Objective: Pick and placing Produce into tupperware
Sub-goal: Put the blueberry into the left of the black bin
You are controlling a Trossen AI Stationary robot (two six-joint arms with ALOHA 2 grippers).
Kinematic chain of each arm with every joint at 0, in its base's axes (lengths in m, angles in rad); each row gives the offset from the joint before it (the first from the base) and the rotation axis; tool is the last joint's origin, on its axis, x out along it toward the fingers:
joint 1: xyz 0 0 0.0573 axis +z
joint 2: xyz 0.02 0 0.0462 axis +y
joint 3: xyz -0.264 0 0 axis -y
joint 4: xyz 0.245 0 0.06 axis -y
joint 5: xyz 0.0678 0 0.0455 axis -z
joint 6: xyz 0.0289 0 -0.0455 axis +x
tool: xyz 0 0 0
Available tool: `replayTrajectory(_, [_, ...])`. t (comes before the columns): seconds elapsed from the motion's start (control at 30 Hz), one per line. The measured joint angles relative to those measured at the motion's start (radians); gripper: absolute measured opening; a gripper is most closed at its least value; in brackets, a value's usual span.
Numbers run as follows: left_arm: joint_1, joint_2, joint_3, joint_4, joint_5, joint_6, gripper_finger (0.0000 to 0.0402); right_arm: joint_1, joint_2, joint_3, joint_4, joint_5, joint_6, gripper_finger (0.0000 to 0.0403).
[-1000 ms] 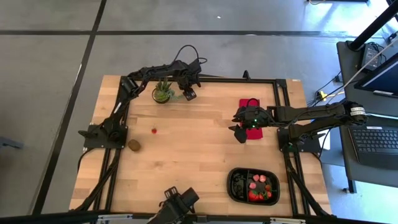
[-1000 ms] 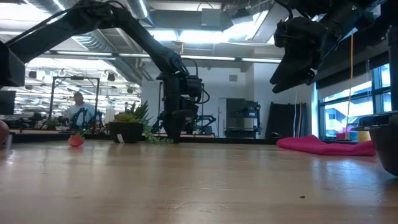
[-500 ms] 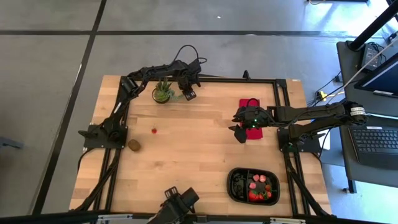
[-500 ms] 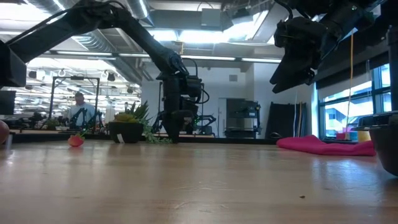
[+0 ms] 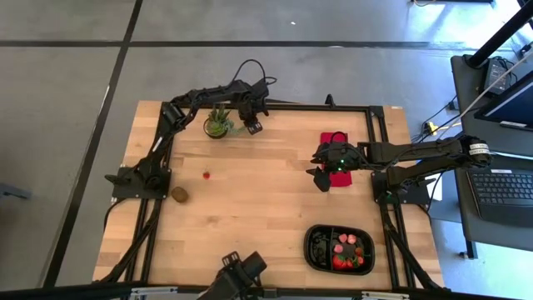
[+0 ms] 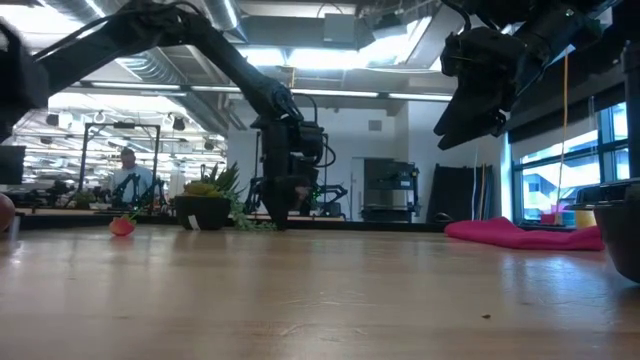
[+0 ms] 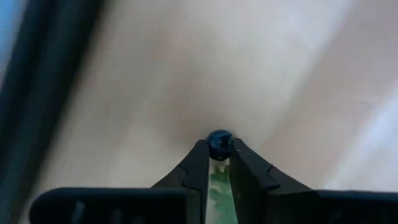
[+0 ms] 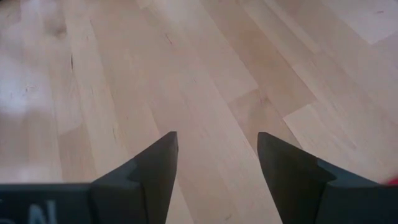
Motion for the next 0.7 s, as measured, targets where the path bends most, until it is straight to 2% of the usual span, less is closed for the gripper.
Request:
replayTrajectory(0.3, [-0.024,-0.026,0.139,-0.210,0.154,0.016,0.0044,0.000,0.000,0.000,0.000,0.000,0.000,0.0222])
replayTrajectory(0.53, [-0.107,-0.027,0.244,-0.331,0.411,0.070,0.0034,0.000,0.000,0.000,-0.013,0.000,0.003,0.0222])
replayTrajectory(0.7, [-0.209,-0.027,0.288,-0.398,0.518,0.130,0.0042,0.000,0.000,0.000,-0.029,0.000,0.009,0.0222])
